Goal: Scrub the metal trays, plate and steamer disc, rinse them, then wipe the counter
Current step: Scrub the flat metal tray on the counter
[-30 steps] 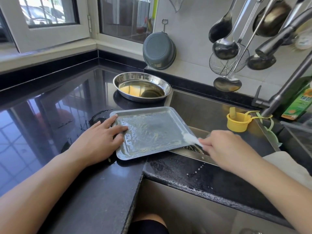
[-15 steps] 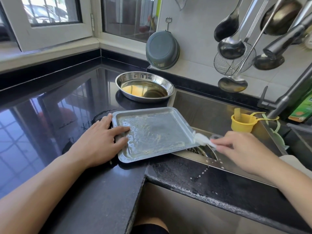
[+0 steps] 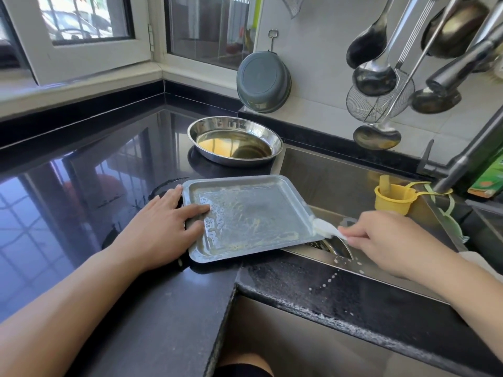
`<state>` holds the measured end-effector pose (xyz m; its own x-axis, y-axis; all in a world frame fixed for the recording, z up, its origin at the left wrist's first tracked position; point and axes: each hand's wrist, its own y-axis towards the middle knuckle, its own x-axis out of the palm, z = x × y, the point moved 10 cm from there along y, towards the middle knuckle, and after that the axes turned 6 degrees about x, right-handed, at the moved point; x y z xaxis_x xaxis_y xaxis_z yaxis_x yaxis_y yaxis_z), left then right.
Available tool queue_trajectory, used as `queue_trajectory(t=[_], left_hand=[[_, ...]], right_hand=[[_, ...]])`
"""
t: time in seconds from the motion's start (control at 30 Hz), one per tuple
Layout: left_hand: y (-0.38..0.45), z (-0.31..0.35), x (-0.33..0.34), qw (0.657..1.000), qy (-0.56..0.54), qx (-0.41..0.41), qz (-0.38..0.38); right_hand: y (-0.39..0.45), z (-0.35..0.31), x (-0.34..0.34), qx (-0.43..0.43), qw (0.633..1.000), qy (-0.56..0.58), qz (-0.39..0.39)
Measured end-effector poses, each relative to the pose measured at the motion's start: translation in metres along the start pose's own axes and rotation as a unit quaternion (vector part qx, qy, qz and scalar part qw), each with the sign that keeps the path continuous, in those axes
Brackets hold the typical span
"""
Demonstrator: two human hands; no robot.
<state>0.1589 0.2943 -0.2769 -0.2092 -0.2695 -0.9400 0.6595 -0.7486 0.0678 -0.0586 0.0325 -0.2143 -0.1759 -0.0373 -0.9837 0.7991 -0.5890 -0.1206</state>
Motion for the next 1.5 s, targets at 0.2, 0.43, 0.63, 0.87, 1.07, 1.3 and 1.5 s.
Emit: queue_trajectory(t=[0.2,0.43,0.63,0.87,1.07,1.3,1.5], left_hand=[[0.001,-0.001,0.003,1.0,-0.014,0.001,-0.002],[0.001,-0.003,0.002,1.0,-0.011,0.002,0.003],[0.002,-0.003,0.002,1.0,-0.011,0.004,0.006],[0.001,-0.003,0.002,1.0,0.0,0.004,0.005],[0.001,-0.001,0.001,1.0,-0.009,0.002,0.006],[0.0,-0.001,0.0,1.0,-0.007,0.001,0.007],[-0.001,0.0,0.0,1.0,-0.013,0.001,0.009]], right_hand=[[0.031,-0.013,-0.008,0.021,0.999,0.025,0.019],[0.096,-0.042,-0.029,0.04,0.995,0.083,0.048],[0.064,-0.02,-0.013,0.026,0.996,0.08,0.014],[0.032,-0.01,-0.008,0.031,0.999,0.015,-0.022],[0.112,-0.036,-0.022,0.066,0.992,0.103,0.035],[0.144,-0.066,-0.031,0.056,0.99,0.109,0.065],[0.13,-0.082,-0.034,0.061,0.991,0.073,0.096]])
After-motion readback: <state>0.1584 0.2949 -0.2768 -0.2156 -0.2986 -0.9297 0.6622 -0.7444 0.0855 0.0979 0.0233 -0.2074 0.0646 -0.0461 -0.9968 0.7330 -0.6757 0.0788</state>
